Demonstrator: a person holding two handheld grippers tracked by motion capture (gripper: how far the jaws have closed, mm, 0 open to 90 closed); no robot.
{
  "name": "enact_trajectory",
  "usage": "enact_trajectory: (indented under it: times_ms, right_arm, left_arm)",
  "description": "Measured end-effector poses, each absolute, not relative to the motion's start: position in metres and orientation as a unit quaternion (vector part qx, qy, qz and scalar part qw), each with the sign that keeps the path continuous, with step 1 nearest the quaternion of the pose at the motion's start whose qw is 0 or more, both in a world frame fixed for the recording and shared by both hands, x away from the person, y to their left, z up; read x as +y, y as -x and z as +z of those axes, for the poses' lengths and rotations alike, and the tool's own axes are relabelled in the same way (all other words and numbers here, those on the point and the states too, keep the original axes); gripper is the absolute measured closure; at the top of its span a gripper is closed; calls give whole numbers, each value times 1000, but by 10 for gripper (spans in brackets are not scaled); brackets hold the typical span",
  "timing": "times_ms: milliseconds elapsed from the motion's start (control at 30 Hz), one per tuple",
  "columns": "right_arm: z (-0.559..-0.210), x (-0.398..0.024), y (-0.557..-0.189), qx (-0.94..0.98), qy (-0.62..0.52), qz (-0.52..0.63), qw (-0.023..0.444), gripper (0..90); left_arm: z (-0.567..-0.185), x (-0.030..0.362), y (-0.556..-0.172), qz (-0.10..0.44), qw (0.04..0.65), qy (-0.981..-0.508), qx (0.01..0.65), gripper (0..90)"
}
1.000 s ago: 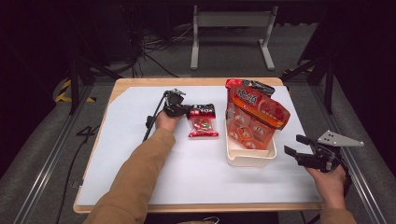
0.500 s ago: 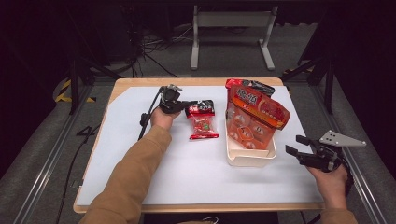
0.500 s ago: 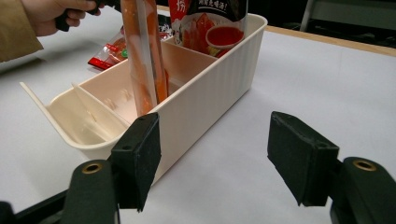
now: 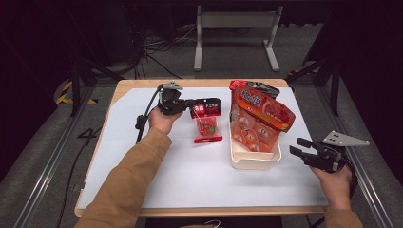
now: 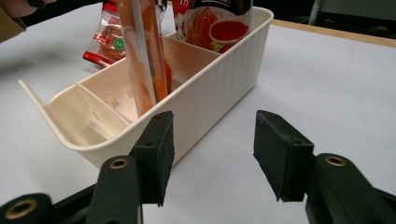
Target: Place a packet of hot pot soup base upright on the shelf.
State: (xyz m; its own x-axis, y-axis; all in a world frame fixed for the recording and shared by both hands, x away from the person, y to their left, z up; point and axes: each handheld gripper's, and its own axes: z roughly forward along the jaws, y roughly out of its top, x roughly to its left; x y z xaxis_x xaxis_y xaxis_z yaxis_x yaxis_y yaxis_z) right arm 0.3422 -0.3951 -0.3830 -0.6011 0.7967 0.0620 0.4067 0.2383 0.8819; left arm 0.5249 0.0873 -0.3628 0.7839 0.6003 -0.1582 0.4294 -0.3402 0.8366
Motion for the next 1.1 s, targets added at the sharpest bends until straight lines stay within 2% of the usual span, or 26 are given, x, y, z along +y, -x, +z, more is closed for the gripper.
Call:
enact_trajectory:
  times_ms: [1100]
  right_arm:
    - [-390,-395,-351,760,-403,471,195,491]
  left_arm:
    - [-285,84,-428,112,522,-834,139,900]
